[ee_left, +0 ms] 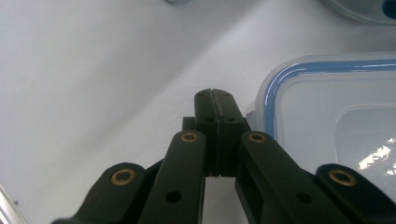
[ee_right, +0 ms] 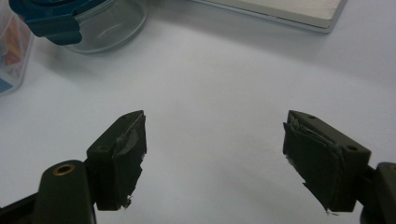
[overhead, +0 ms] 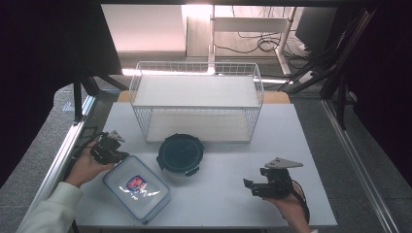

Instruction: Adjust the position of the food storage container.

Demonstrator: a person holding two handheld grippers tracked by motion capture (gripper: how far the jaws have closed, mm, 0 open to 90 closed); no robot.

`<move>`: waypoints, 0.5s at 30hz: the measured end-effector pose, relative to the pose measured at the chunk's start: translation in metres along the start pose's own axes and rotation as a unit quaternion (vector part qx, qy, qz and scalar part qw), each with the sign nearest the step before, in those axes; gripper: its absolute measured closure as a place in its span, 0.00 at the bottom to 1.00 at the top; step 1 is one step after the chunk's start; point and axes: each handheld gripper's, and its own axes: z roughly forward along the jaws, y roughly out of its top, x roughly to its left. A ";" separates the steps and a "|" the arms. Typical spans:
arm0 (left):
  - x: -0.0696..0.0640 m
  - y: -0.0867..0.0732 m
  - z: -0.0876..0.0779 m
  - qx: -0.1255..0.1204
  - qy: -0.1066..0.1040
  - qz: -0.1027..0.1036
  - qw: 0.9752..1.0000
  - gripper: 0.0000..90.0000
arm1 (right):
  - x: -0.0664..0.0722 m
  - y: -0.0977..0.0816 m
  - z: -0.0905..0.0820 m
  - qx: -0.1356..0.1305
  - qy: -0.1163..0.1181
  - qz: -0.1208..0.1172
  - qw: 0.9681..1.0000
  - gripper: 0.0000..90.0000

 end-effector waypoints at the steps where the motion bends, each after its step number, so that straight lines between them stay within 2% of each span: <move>1: -0.001 -0.001 -0.001 0.000 -0.001 0.001 1.000 1.00 | 0.000 0.000 0.000 0.000 0.000 0.000 1.000 0.24; 7: -0.003 -0.005 -0.002 -0.006 -0.003 0.004 1.000 1.00 | 0.000 0.000 0.000 0.000 -0.001 0.001 1.000 0.24; 9: -0.001 -0.007 -0.010 -0.030 0.011 0.002 0.999 1.00 | -0.001 -0.001 0.000 0.001 -0.002 0.003 1.000 0.24; 10: -0.001 -0.007 -0.010 -0.030 0.011 0.002 0.999 1.00 | -0.001 -0.001 0.000 0.001 -0.002 0.003 1.000 0.24; 11: 0.000 -0.008 -0.016 -0.042 0.013 -0.003 0.999 1.00 | -0.001 -0.001 0.000 0.000 -0.003 0.001 1.000 0.24; 12: 0.002 -0.011 -0.029 -0.068 0.016 -0.011 0.997 1.00 | -0.002 -0.001 -0.001 0.000 -0.004 0.003 1.000 0.24; 13: 0.002 -0.011 -0.029 -0.068 0.016 -0.011 0.997 1.00 | -0.002 -0.001 -0.001 0.000 -0.004 0.003 1.000 0.24; 14: 0.000 -0.016 -0.043 -0.088 0.005 -0.017 0.996 1.00 | -0.002 -0.001 0.000 0.000 -0.004 0.004 1.000 0.24; 15: -0.002 -0.020 -0.048 -0.094 0.001 -0.015 0.995 1.00 | -0.002 -0.001 0.000 0.001 -0.004 0.004 1.000 0.24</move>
